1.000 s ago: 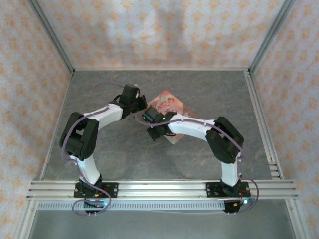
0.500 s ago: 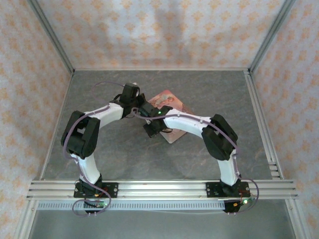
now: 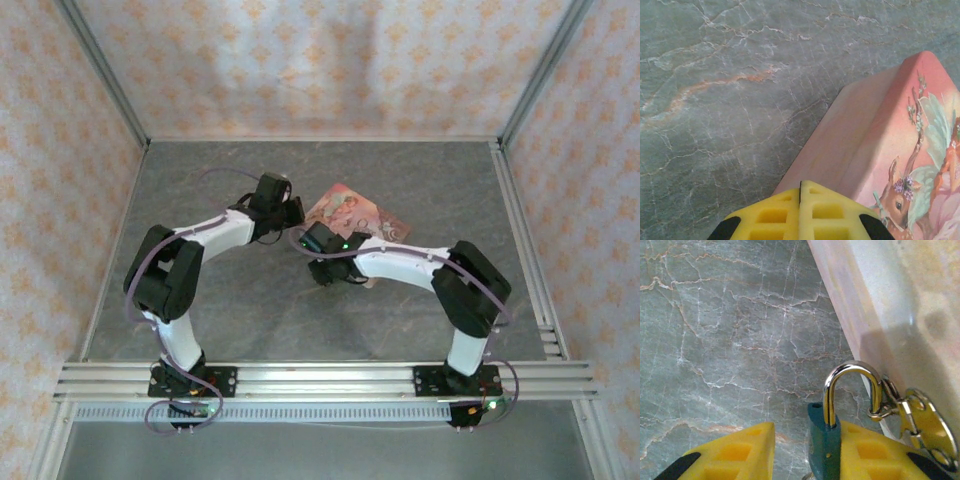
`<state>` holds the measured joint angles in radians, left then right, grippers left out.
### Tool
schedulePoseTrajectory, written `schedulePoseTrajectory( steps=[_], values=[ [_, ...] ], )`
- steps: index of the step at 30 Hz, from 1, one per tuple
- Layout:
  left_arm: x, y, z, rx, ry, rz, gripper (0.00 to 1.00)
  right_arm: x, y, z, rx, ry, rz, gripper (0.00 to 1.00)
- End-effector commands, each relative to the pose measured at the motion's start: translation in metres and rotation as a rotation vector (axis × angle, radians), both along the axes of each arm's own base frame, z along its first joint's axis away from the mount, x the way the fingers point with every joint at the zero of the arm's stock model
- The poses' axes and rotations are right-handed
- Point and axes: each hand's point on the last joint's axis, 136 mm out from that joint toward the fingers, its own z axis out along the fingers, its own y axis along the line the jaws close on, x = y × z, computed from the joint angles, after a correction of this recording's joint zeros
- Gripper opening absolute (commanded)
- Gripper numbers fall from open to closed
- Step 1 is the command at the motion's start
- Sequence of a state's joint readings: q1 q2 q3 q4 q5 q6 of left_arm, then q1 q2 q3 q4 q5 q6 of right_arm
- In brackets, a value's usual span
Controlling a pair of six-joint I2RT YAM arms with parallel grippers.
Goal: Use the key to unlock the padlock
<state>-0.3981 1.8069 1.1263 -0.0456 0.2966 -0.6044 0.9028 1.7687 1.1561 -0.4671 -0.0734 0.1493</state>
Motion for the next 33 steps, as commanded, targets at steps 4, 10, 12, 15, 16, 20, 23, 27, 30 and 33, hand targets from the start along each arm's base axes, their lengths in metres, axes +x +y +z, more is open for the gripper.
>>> schedulePoseTrajectory(
  steps=[4, 10, 12, 15, 16, 20, 23, 27, 30, 33],
  values=[
    [-0.057, 0.012, -0.068, 0.114, 0.281, -0.034, 0.0, 0.004, 0.004, 0.015, 0.05, -0.083, -0.053, 0.35],
    [-0.057, 0.011, -0.066, 0.111, 0.278, -0.036, 0.0, 0.006, -0.006, 0.012, -0.039, -0.163, -0.068, 0.35],
    [-0.056, 0.012, -0.065, 0.114, 0.277, -0.036, 0.0, 0.005, -0.013, 0.012, -0.064, -0.184, -0.088, 0.34],
    [-0.056, 0.012, -0.065, 0.118, 0.276, -0.037, 0.0, 0.002, -0.018, 0.014, -0.078, -0.185, -0.096, 0.14],
    [-0.055, 0.012, -0.066, 0.117, 0.277, -0.037, 0.0, 0.002, -0.018, 0.014, -0.079, -0.188, -0.101, 0.19],
    [-0.055, 0.011, -0.067, 0.115, 0.281, -0.038, 0.0, 0.001, -0.019, 0.024, -0.075, -0.206, -0.115, 0.36],
    [-0.054, 0.009, -0.066, 0.108, 0.277, -0.039, 0.0, 0.0, -0.019, 0.024, -0.088, -0.195, -0.117, 0.32],
    [-0.054, 0.01, -0.067, 0.11, 0.278, -0.038, 0.0, -0.001, -0.025, 0.024, -0.144, -0.198, -0.127, 0.4],
    [-0.055, 0.01, -0.068, 0.107, 0.282, -0.041, 0.0, 0.001, -0.029, 0.03, -0.219, -0.224, -0.122, 0.31],
    [-0.056, 0.009, -0.068, 0.101, 0.283, -0.041, 0.0, 0.002, -0.032, 0.031, -0.301, -0.214, -0.108, 0.18]
  ],
)
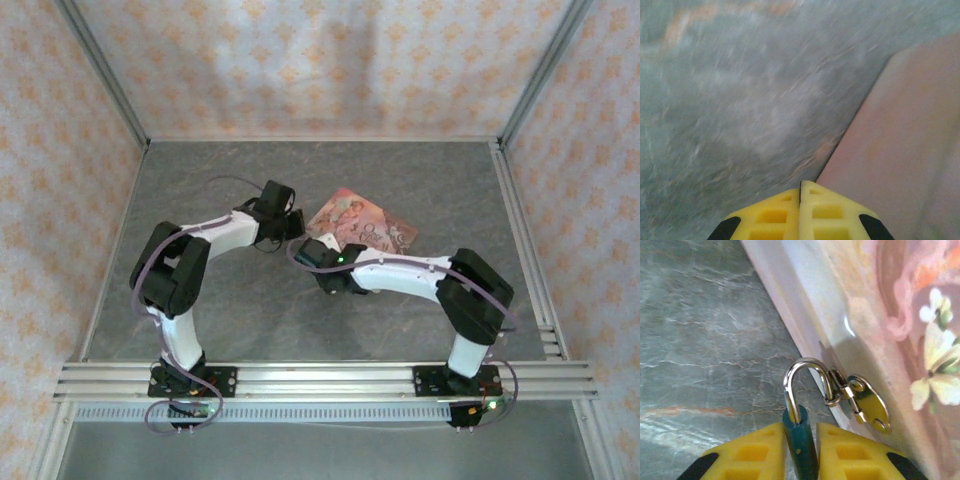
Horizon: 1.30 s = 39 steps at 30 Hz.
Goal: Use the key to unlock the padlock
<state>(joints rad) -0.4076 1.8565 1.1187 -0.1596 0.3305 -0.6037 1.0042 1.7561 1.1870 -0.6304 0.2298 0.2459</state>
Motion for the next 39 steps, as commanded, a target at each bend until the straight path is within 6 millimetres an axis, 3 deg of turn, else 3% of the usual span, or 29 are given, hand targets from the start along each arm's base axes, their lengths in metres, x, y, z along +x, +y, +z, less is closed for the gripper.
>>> schedulePoseTrajectory(
  steps=[1, 4, 6, 9, 13, 15, 19, 23, 33, 39],
  values=[
    [-0.027, 0.006, -0.026, 0.056, 0.115, -0.014, 0.0, 0.008, -0.005, 0.017, -0.1, -0.059, -0.005, 0.19],
    [-0.026, 0.005, -0.025, 0.054, 0.113, -0.018, 0.0, 0.008, -0.009, 0.016, -0.162, -0.076, 0.018, 0.2],
    [-0.026, 0.005, -0.025, 0.052, 0.115, -0.016, 0.0, 0.007, -0.01, 0.015, -0.164, -0.083, 0.03, 0.16],
    [-0.026, 0.005, -0.026, 0.052, 0.113, -0.012, 0.0, 0.006, -0.007, 0.015, -0.12, -0.089, 0.036, 0.01],
    [-0.026, 0.006, -0.024, 0.053, 0.107, -0.005, 0.0, 0.002, -0.001, 0.01, -0.098, -0.069, 0.046, 0.0],
    [-0.024, 0.007, -0.021, 0.054, 0.095, 0.004, 0.0, 0.003, 0.007, 0.01, -0.075, -0.075, 0.08, 0.0],
    [-0.018, 0.013, -0.012, 0.057, 0.075, 0.032, 0.0, 0.022, 0.034, 0.029, -0.041, -0.145, 0.138, 0.0],
    [-0.012, 0.029, -0.001, 0.095, 0.045, 0.09, 0.0, 0.029, 0.051, 0.039, -0.018, -0.16, 0.17, 0.0],
    [-0.001, 0.067, 0.021, 0.129, -0.036, 0.239, 0.0, 0.003, 0.026, 0.021, -0.005, -0.101, 0.207, 0.0],
    [0.01, 0.069, 0.024, 0.145, -0.055, 0.261, 0.01, -0.011, 0.02, 0.016, 0.037, -0.067, 0.226, 0.0]
  ],
)
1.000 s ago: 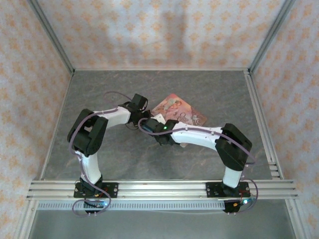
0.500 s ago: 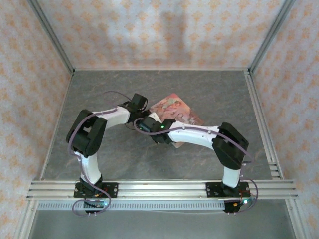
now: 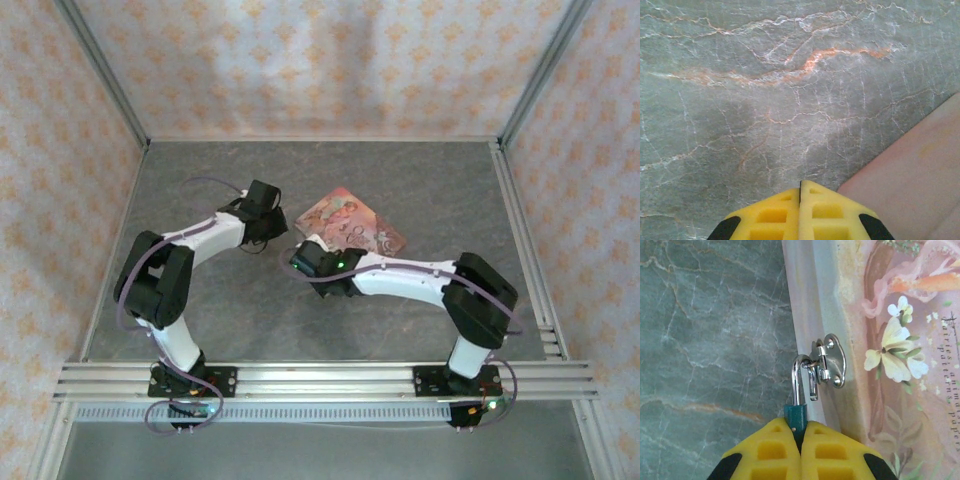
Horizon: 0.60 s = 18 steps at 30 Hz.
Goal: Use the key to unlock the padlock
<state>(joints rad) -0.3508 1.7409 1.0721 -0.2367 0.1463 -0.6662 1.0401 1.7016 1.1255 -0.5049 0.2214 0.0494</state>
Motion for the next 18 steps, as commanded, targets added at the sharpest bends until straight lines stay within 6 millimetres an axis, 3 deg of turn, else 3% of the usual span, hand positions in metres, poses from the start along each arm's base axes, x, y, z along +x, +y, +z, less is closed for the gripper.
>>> schedulePoseTrajectory(
  steps=[1, 5, 8, 12, 18],
  values=[
    [0.013, 0.008, 0.005, 0.037, -0.025, 0.052, 0.02, -0.006, -0.001, 0.008, 0.03, 0.0, 0.022, 0.0],
    [0.034, -0.004, 0.003, 0.031, -0.022, 0.016, 0.02, -0.006, 0.001, 0.012, 0.033, -0.004, 0.044, 0.0],
    [0.042, -0.02, -0.01, 0.011, 0.011, -0.027, 0.01, -0.005, 0.006, 0.016, 0.039, -0.015, 0.076, 0.0],
    [0.037, -0.042, -0.028, 0.011, 0.048, -0.097, 0.0, -0.002, 0.02, 0.021, 0.041, -0.017, 0.143, 0.0],
    [0.018, -0.06, -0.046, -0.052, 0.076, -0.116, 0.0, 0.028, 0.058, 0.025, 0.046, -0.033, 0.185, 0.0]
  ],
)
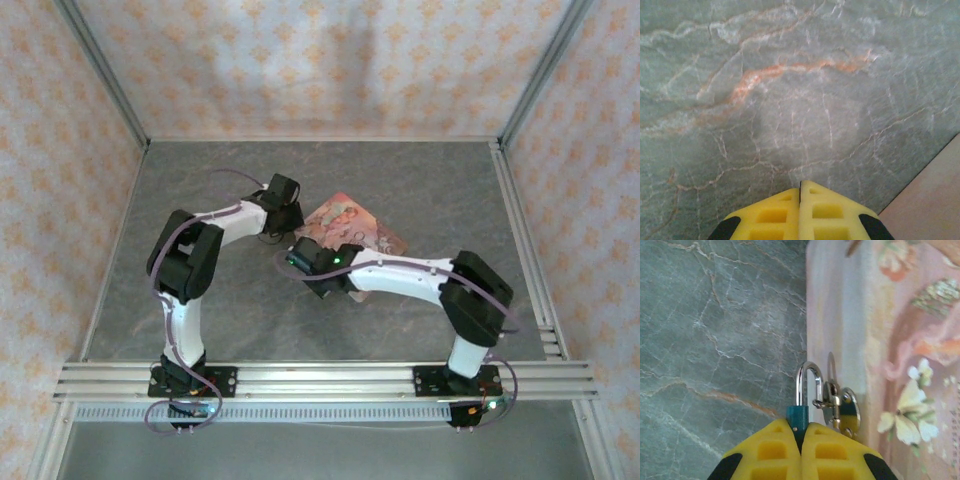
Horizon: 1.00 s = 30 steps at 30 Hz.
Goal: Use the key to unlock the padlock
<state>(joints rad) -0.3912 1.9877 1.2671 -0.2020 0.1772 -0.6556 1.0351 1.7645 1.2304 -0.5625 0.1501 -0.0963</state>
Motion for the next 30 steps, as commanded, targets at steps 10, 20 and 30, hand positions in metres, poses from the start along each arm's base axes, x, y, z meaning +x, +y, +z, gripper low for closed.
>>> schedulePoseTrajectory(
  steps=[10, 20, 30],
  values=[
    [-0.032, -0.007, -0.008, -0.011, 0.047, -0.033, 0.0, 0.028, 0.042, 0.045, 0.208, -0.031, -0.111, 0.0],
    [-0.042, 0.054, 0.026, 0.006, -0.048, 0.12, 0.16, 0.001, 0.011, 0.049, 0.342, -0.031, -0.154, 0.0],
    [-0.087, 0.098, 0.081, 0.059, -0.174, 0.223, 0.39, 0.011, 0.034, 0.04, 0.469, 0.013, -0.15, 0.0]
  ],
)
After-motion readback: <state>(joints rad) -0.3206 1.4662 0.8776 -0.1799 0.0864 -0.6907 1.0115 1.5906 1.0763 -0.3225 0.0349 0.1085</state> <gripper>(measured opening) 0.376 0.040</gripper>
